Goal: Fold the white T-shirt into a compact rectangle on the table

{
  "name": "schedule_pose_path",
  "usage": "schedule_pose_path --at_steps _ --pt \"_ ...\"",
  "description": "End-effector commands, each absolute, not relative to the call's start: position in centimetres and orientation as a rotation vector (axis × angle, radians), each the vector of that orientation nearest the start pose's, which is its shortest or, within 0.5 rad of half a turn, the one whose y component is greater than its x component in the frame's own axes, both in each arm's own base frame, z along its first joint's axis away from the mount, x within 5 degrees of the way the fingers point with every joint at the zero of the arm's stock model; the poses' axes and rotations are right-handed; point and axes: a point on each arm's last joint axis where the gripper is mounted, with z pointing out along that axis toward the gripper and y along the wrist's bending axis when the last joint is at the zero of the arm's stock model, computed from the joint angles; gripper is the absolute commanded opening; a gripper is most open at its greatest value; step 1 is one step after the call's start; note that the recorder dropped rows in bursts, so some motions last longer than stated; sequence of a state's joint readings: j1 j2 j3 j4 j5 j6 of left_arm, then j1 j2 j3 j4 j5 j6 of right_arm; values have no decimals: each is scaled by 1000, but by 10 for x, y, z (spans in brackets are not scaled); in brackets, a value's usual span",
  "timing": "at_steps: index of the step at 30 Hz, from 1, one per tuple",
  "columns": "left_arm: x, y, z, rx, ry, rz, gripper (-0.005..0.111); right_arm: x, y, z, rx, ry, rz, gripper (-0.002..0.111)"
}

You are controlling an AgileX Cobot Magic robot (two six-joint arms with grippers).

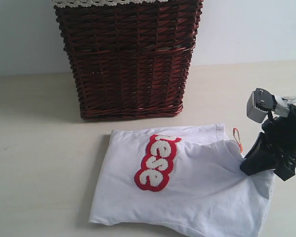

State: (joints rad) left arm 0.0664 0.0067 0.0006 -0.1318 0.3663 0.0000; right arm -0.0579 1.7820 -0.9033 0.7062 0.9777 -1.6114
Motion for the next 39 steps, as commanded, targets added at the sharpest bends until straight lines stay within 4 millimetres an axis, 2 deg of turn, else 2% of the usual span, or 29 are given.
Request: schedule_pose_path --at_steps 1,3,8,11,17,23,25,30,32,33,35,39 --pt "53 -1 181 -138 1834 -89 0 284 32 156 -1418 2396 743 1" --pt "53 -1 181 -138 1834 -89 0 282 32 156 -1426 2396 773 6" --pt "53 -1 181 -138 1834 -89 0 282 32 156 -1400 2417 767 36" --pt "53 -1 181 -138 1834 -89 0 282 32 156 -1385 2429 771 43" --pt "53 -1 181 -138 1834 -89 0 284 31 156 -1340 2454 742 40" --pt "53 -1 181 -138 1834 -89 0 291 28 155 -1246 2492 654 32" --pt "53 -1 181 -138 1834 -89 0 291 28 155 -1230 2492 652 27" --pt "53 -1 181 -138 1834 -89 0 292 30 156 -1215 2480 663 1" --pt "53 -1 181 -138 1834 -89 0 292 30 156 -1212 2482 664 1" --pt "53 -1 181 -138 1834 -89 0 292 29 156 -1202 2494 668 2" --pt "53 -1 181 -138 1834 -89 0 290 28 155 -1200 2532 674 13" --pt "53 -1 181 -138 1834 -89 0 287 25 150 -1179 2614 665 48"
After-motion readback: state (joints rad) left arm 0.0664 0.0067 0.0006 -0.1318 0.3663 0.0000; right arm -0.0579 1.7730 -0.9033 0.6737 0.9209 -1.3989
